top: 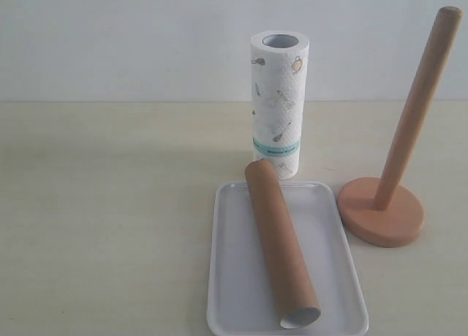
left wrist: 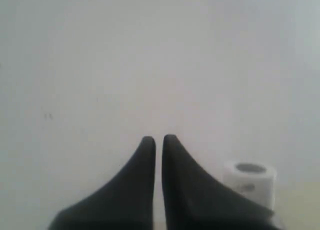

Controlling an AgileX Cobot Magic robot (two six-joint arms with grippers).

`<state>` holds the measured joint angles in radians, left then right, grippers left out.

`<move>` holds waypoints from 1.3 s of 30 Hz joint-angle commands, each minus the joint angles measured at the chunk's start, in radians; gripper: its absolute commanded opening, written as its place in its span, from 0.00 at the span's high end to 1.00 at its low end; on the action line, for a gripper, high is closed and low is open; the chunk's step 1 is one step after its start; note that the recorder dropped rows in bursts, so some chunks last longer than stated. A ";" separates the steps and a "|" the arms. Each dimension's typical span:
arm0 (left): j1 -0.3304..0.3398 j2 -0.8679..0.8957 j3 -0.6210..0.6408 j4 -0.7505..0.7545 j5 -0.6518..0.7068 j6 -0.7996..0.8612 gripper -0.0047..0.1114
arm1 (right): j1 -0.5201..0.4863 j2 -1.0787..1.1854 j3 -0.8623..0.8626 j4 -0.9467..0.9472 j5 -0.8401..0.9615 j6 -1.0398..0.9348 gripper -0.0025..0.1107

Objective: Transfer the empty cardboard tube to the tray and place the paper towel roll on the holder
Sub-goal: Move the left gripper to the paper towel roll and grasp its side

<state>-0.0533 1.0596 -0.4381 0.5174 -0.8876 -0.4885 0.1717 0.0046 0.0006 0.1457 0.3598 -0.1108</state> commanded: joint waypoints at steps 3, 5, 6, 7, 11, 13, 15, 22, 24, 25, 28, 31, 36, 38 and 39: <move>0.002 0.354 -0.006 0.112 -0.171 -0.012 0.92 | -0.003 -0.005 -0.001 0.000 -0.004 -0.002 0.98; 0.002 0.452 -0.014 0.136 -0.263 0.014 0.92 | -0.003 -0.005 -0.001 0.000 -0.004 -0.002 0.98; 0.001 0.488 -0.021 0.153 -0.300 0.026 0.92 | -0.003 -0.005 -0.001 0.000 -0.004 -0.002 0.98; -0.004 0.530 -0.031 0.163 -0.328 0.038 0.90 | -0.003 -0.005 -0.001 0.000 -0.004 -0.002 0.98; -0.048 0.651 -0.100 0.205 -0.333 0.069 0.66 | -0.003 -0.005 -0.001 0.000 -0.004 -0.002 0.98; -0.079 0.698 -0.139 0.208 -0.333 0.078 0.43 | -0.003 -0.005 -0.001 -0.001 -0.004 0.000 0.98; -0.118 0.740 -0.195 0.205 -0.333 0.077 0.24 | -0.003 -0.005 -0.001 -0.001 -0.004 0.000 0.98; -0.240 0.864 -0.414 0.205 -0.264 0.086 0.14 | -0.003 -0.005 -0.001 -0.001 -0.004 0.000 0.98; -0.262 0.904 -0.477 0.193 -0.264 0.086 0.14 | -0.003 -0.005 -0.001 -0.001 -0.004 0.000 0.98; -0.274 0.924 -0.500 0.185 -0.264 0.086 0.14 | -0.003 -0.005 -0.001 -0.001 -0.004 0.000 0.98; -0.298 0.980 -0.569 0.149 -0.260 0.086 0.14 | -0.003 -0.005 -0.001 -0.001 -0.004 0.000 0.98; -0.319 1.027 -0.624 0.127 -0.216 0.080 0.14 | -0.003 -0.005 -0.001 -0.001 -0.004 0.000 0.98; -0.349 1.090 -0.715 0.123 -0.105 0.080 0.14 | -0.003 -0.005 -0.001 -0.001 -0.004 0.000 0.98; -0.355 1.103 -0.740 0.122 -0.105 0.080 0.14 | -0.003 -0.005 -0.001 -0.001 -0.004 0.000 0.98; -0.358 1.112 -0.752 0.120 -0.105 0.082 0.14 | -0.003 -0.005 -0.001 -0.001 -0.004 0.000 0.98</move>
<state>-0.3980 2.1557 -1.1547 0.6526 -1.0046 -0.4075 0.1717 0.0046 0.0006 0.1457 0.3598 -0.1108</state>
